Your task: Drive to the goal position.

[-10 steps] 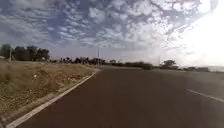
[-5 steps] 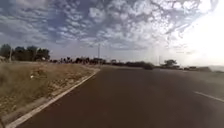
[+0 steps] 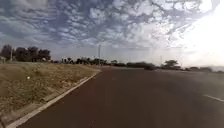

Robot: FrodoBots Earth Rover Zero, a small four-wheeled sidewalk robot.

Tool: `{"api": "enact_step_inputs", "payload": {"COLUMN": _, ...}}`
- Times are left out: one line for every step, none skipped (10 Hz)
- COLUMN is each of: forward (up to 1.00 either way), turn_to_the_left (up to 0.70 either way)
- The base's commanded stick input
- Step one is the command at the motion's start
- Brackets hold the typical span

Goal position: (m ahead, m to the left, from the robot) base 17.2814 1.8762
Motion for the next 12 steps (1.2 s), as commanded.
{"api": "enact_step_inputs", "payload": {"forward": 0.60, "turn_to_the_left": 0.00}}
{"api": "enact_step_inputs", "payload": {"forward": 0.60, "turn_to_the_left": 0.00}}
{"api": "enact_step_inputs", "payload": {"forward": 0.60, "turn_to_the_left": 0.00}}
{"api": "enact_step_inputs", "payload": {"forward": 0.60, "turn_to_the_left": 0.00}}
{"api": "enact_step_inputs", "payload": {"forward": 0.60, "turn_to_the_left": 0.00}}
{"api": "enact_step_inputs", "payload": {"forward": 0.60, "turn_to_the_left": 0.00}}
{"api": "enact_step_inputs", "payload": {"forward": 0.60, "turn_to_the_left": 0.00}}
{"api": "enact_step_inputs", "payload": {"forward": 0.60, "turn_to_the_left": 0.00}}
{"api": "enact_step_inputs", "payload": {"forward": 0.60, "turn_to_the_left": 0.00}}
{"api": "enact_step_inputs", "payload": {"forward": 0.60, "turn_to_the_left": 0.00}}
{"api": "enact_step_inputs", "payload": {"forward": 0.60, "turn_to_the_left": 0.00}}
{"api": "enact_step_inputs", "payload": {"forward": 0.60, "turn_to_the_left": 0.00}}
